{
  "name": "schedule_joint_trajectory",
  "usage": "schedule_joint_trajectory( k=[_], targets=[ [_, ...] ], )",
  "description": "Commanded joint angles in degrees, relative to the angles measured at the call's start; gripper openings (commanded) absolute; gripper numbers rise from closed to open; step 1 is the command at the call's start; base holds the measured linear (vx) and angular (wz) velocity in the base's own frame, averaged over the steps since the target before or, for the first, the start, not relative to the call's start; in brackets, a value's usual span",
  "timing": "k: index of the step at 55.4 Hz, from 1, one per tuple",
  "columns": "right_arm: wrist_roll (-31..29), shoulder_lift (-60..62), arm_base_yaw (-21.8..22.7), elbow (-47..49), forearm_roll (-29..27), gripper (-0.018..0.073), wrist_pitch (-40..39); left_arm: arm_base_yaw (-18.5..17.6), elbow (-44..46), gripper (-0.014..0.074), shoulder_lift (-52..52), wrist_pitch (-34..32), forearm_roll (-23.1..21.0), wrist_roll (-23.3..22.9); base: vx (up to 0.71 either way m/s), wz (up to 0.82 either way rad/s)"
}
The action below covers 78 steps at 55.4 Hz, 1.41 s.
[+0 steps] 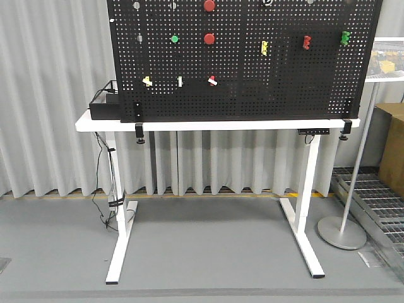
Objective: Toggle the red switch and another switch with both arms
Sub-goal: 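Drive the base forward up to the black pegboard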
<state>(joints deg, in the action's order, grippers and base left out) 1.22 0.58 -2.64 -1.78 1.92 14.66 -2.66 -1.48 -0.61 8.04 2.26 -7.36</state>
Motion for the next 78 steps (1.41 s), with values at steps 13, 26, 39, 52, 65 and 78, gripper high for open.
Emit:
schedule_joint_trajectory(
  k=[13, 26, 39, 52, 65, 78],
  targets=[
    [-0.43, 0.69, -0.04, -0.29, 0.15, -0.0006, -5.09, 0.15, -1.09, 0.0003, -0.49, -4.54, -0.51, -0.20, 0.15, -0.02],
    [-0.43, 0.69, -0.04, -0.29, 0.15, -0.0006, -5.09, 0.15, -1.09, 0.0003, -0.49, -4.54, -0.51, -0.20, 0.22, 0.05],
    [-0.43, 0.69, -0.04, -0.29, 0.15, -0.0006, -5.09, 0.15, -1.09, 0.0003, -0.49, -4.54, -0.51, -0.20, 0.31, -0.11],
    [-0.43, 0.69, -0.04, -0.29, 0.15, -0.0006, -5.09, 0.15, -1.09, 0.0003, -0.49, -4.54, -0.51, -0.20, 0.40, -0.01],
    [-0.43, 0.69, -0.04, -0.29, 0.15, -0.0006, -5.03, 0.15, -1.09, 0.0003, -0.49, -4.54, -0.51, -0.20, 0.46, 0.04],
    [-0.43, 0.69, -0.04, -0.29, 0.15, -0.0006, -5.03, 0.15, -1.09, 0.0003, -0.49, -4.54, -0.51, -0.20, 0.47, 0.04]
  ],
)
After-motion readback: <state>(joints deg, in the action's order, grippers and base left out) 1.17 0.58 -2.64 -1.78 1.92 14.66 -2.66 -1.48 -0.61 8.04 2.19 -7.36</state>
